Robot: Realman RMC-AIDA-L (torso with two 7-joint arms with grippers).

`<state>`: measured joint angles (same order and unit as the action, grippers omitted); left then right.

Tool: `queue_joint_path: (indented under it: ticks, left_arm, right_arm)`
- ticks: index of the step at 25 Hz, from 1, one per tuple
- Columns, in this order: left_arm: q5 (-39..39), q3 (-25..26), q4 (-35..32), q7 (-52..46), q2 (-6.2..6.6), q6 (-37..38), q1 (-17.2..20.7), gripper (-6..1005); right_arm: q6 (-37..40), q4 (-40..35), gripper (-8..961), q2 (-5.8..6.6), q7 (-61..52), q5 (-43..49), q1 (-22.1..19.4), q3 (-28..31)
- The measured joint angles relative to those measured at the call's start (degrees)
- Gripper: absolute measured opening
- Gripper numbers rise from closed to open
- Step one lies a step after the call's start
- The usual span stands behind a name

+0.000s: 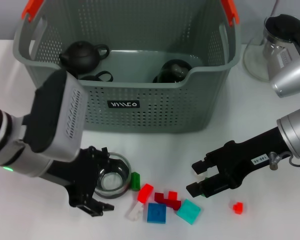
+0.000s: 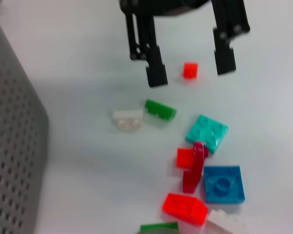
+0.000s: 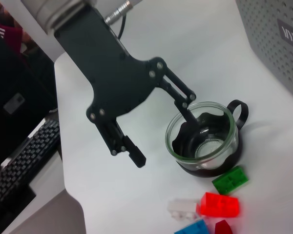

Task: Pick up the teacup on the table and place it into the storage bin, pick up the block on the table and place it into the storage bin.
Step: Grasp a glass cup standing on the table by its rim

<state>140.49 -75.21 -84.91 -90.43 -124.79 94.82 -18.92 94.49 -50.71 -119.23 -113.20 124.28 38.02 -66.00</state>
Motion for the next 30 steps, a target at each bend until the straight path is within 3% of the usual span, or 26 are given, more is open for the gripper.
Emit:
queue_joint_path:
  ticks: [12,20,28,30]
  left_arm:
    - [5.86,-5.85,5.98,-3.68,-0.02,-5.15,-2.07,829]
    - [6.38,-6.79,6.73,-4.94,0.04,-5.21,-2.70,829]
    - [7.31,-7.15,8.72,-6.58,0.43,-3.33,-4.83,730]
    - [7.04,-7.17,8.69,-6.47,0.43,-3.23,-4.83,647]
  right_arm:
    - [-0.25,0.17,733,-0.30,-0.16,0.00,0.13,0.00]
    - [-0.75,0.18,732,-0.30,-0.18,0.00,0.03,0.00]
    - [-0.89,0.17,732,-0.25,-0.18,0.00,-0.06,0.00]
    - [-0.90,0.17,732,-0.23,-0.17,0.00,-0.05,-0.01]
